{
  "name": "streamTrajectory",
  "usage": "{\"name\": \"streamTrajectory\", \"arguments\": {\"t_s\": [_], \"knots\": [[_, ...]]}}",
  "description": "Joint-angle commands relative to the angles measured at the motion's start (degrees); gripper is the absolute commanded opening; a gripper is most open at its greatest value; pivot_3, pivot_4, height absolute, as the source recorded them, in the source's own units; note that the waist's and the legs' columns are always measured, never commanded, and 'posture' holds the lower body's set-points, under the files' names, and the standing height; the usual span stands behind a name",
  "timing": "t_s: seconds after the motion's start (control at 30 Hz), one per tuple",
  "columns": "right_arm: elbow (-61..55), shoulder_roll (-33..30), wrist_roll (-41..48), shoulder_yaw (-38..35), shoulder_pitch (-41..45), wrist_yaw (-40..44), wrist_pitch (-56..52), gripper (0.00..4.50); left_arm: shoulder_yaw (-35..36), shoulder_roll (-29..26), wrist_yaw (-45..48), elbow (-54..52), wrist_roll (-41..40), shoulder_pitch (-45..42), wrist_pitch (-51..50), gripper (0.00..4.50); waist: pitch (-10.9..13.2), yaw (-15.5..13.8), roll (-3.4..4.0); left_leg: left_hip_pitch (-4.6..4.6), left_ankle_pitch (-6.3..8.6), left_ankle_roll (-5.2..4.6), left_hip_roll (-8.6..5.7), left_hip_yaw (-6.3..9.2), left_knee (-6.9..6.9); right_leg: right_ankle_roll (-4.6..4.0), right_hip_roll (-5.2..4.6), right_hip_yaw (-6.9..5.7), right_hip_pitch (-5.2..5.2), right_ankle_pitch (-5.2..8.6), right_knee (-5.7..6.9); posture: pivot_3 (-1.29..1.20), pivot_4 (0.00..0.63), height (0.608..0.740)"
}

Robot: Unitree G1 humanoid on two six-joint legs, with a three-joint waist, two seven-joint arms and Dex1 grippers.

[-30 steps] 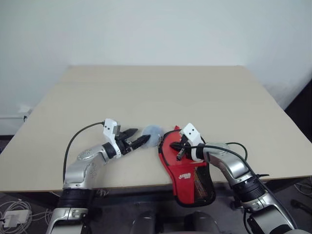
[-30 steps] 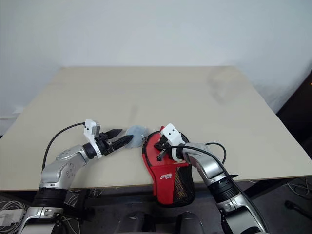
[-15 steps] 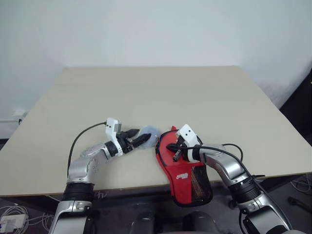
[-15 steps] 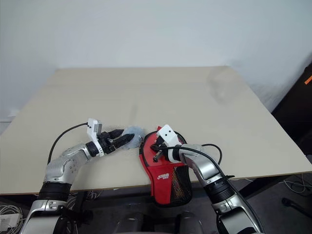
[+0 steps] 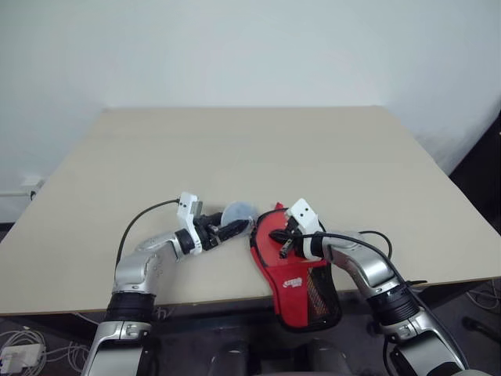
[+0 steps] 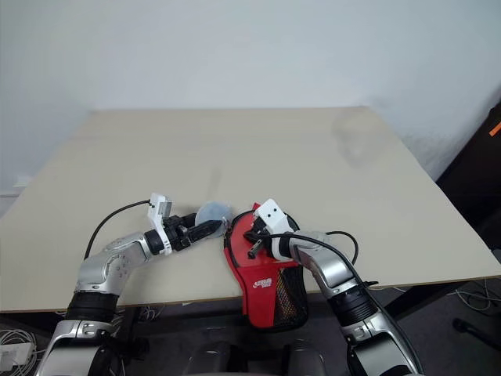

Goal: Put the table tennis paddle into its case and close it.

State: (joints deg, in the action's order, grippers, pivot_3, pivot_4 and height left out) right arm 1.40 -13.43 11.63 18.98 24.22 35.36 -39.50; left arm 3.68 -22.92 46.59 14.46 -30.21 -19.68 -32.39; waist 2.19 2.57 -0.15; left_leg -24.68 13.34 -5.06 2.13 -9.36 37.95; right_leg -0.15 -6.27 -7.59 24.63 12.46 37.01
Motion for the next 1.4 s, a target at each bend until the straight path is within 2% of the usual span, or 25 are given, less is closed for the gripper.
{"name": "streamTrajectory", "arguments": {"t_s": [0.03,0.3,0.4,0.43,0.93,1.4], "knots": [[-0.17,-0.56,-0.17,-1.39,0.35,0.12,0.51,0.0,1.69,0.73,-0.64,-0.31,-0.37,-1.54,0.63,3.59,0.0,0.02,0.0,0.0,0.0,0.0,0.0,0.0,0.0,0.0,0.0,0.0,-0.01,0.0,0.0,0.0,0.0,0.706],[-0.59,-0.37,-0.2,-0.94,-0.03,0.2,0.13,0.0,2.55,1.92,-1.69,-0.06,-0.32,-1.48,0.51,1.03,0.0,0.01,0.0,0.01,0.0,0.0,0.0,0.03,0.03,-0.01,0.01,-0.01,-0.03,-0.01,0.0,0.0,0.0,0.706],[-0.93,-0.25,-0.15,-0.56,-0.28,0.22,-0.44,0.0,2.62,1.9,-2.42,0.06,0.65,-1.57,1.63,0.39,0.0,0.01,-0.01,0.01,0.0,0.0,0.01,0.05,0.05,-0.03,0.01,-0.01,-0.05,-0.02,0.0,0.0,0.0,0.706],[-1.02,-0.26,-0.1,-0.46,-0.35,0.27,-0.69,0.0,2.56,1.79,-2.55,0.11,1.08,-1.65,2.12,0.29,0.0,0.01,-0.01,0.01,0.0,0.0,0.01,0.05,0.05,-0.03,0.02,-0.02,-0.06,-0.02,0.0,0.0,0.0,0.706],[-1.98,-0.09,0.05,0.57,-0.8,0.91,-2.02,0.0,-0.18,-0.69,-0.14,9.06,9.5,-12.59,10.45,0.27,-0.01,0.05,-0.02,0.02,0.0,0.0,0.1,0.07,0.12,-0.04,0.13,-0.04,-0.08,-0.03,0.02,0.0,0.0,0.706],[-1.52,0.04,-0.27,1.01,0.07,1.78,-3.05,0.0,-6.11,1.08,2.25,23.47,19.02,-22.28,19.45,0.27,-0.02,0.01,-0.03,0.02,0.0,-0.01,0.21,0.08,0.21,-0.05,0.23,-0.05,-0.08,-0.03,0.02,0.0,0.0,0.706]]}}
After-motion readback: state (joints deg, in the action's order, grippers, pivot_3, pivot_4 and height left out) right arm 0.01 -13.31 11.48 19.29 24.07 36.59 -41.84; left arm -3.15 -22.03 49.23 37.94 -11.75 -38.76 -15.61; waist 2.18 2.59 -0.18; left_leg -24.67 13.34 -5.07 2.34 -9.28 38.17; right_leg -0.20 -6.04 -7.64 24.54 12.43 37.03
